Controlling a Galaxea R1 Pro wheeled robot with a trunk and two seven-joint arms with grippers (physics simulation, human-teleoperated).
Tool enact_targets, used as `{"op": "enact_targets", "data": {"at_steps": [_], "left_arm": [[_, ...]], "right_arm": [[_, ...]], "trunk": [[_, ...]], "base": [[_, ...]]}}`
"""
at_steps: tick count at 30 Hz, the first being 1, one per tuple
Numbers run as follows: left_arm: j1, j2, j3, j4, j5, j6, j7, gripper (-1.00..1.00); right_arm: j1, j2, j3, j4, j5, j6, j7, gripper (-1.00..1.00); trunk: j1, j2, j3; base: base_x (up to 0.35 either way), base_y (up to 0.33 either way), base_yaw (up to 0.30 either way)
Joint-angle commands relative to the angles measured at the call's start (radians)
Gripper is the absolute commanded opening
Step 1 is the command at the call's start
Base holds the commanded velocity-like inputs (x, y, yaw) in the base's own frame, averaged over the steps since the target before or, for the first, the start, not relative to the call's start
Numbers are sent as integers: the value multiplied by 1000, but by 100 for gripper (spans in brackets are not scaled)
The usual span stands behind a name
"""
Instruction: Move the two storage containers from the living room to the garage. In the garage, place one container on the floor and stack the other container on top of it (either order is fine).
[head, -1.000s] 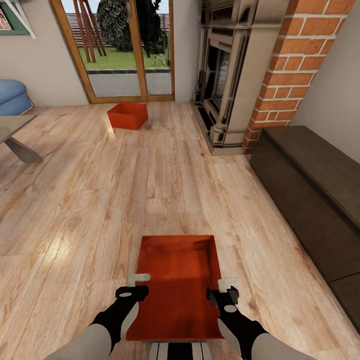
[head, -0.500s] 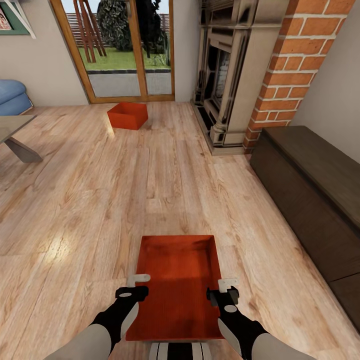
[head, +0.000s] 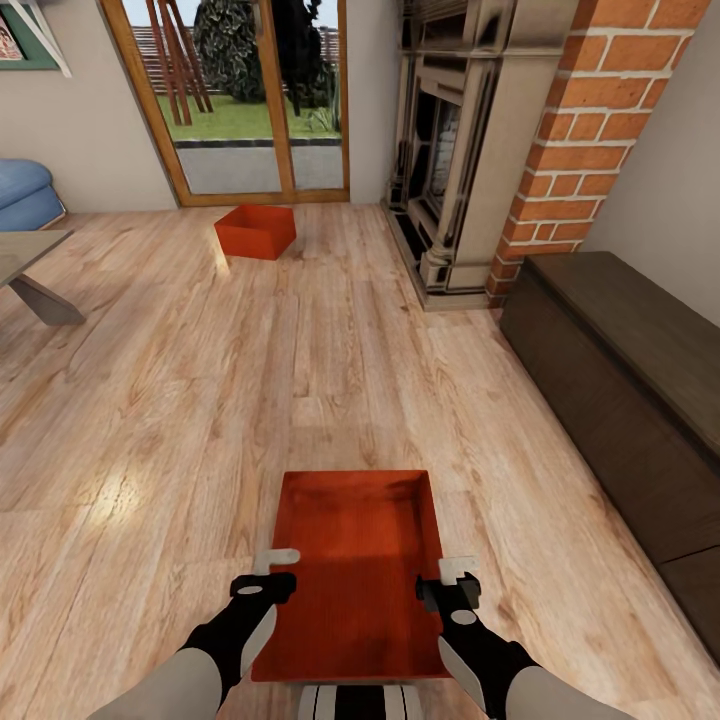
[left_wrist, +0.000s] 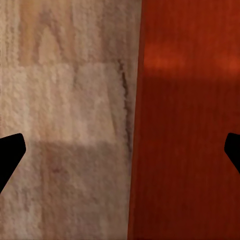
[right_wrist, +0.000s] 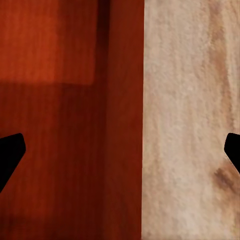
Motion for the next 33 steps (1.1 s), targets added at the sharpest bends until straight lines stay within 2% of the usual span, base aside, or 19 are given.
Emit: {"op": "enact_targets", "data": {"at_steps": [1,8,9,33], "left_arm": [[0,0,0,-2,-1,6,3,100],[0,0,0,-1,2,6,3,100],[0,0,1,-1,2,6,3,-100],[0,0,0,-6,-1,6,0,-100]], "right_arm": [[-1,0,8,1,-11,-5,-5,100],[-1,0,9,1,-11,-5,-5,100],[-1,0,8,1,-11,-5,-5,-100],[-1,-2,8,1,-11,-5,-5,-100]], "trunk": [[0,0,-1],[0,0,-1],[0,0,-1],[0,0,-1]], "base": [[0,0,0],[0,0,0],[0,0,0],[0,0,0]]}}
